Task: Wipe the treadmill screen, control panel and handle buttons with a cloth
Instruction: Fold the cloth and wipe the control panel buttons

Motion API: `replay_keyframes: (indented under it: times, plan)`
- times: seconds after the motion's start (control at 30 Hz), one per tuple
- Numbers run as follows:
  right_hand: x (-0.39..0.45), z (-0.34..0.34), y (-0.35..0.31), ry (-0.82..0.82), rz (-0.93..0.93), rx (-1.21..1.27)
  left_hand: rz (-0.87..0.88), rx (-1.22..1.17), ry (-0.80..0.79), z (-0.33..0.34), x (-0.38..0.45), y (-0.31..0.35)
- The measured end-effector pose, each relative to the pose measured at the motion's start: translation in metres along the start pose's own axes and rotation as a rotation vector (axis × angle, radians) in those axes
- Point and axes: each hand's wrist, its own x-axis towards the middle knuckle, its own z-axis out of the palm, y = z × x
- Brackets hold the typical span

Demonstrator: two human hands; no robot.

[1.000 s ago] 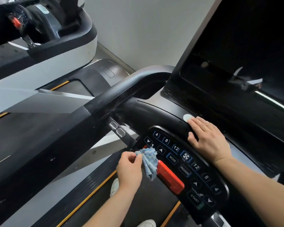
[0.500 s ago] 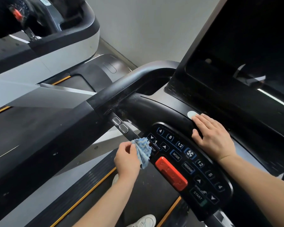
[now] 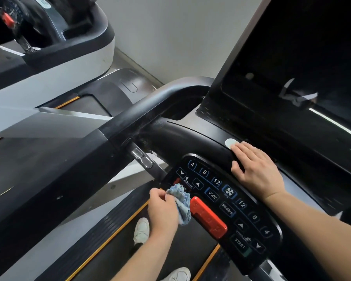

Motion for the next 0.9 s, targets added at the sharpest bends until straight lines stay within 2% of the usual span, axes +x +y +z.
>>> replay_keyframes:
  times: [0.1, 0.23, 0.33, 0.5, 0.57, 0.67, 0.7, 0.8, 0.83, 0.9]
  plan:
    - [0.0, 0.0, 0.001, -0.011, 0.008, -0.007, 0.07, 0.034, -0.04, 0.004, -0.006, 0.013]
    - [0.001, -0.001, 0.0, -0.017, 0.002, -0.006, 0.245, 0.103, 0.005, -0.017, -0.008, 0.001]
    - [0.001, 0.0, 0.002, -0.022, 0.004, -0.011, 0.439, 0.118, -0.112, -0.019, -0.016, -0.004]
    - [0.0, 0.001, 0.003, 0.004, -0.015, -0.011, 1.173, 0.303, -0.501, 0.001, -0.042, -0.035]
    - [0.0, 0.002, 0.003, 0.007, -0.017, -0.014, 1.345, 0.356, -0.497, 0.001, -0.019, -0.035]
    - [0.001, 0.001, 0.001, 0.007, 0.007, -0.003, 1.324, 0.384, -0.366, 0.002, -0.005, -0.03]
    - [0.001, 0.0, 0.001, 0.003, 0.01, -0.004, 1.324, 0.385, -0.408, 0.006, -0.014, -0.031]
    - [0.0, -0.002, 0.0, -0.004, 0.005, -0.008, 1.498, 0.404, -0.654, 0.015, -0.03, -0.029]
    - [0.0, -0.002, 0.0, -0.004, 0.007, -0.008, 1.526, 0.406, -0.672, 0.014, -0.021, -0.023]
    - [0.001, -0.002, -0.001, -0.007, 0.014, -0.011, 1.523, 0.406, -0.543, 0.013, -0.001, -0.013]
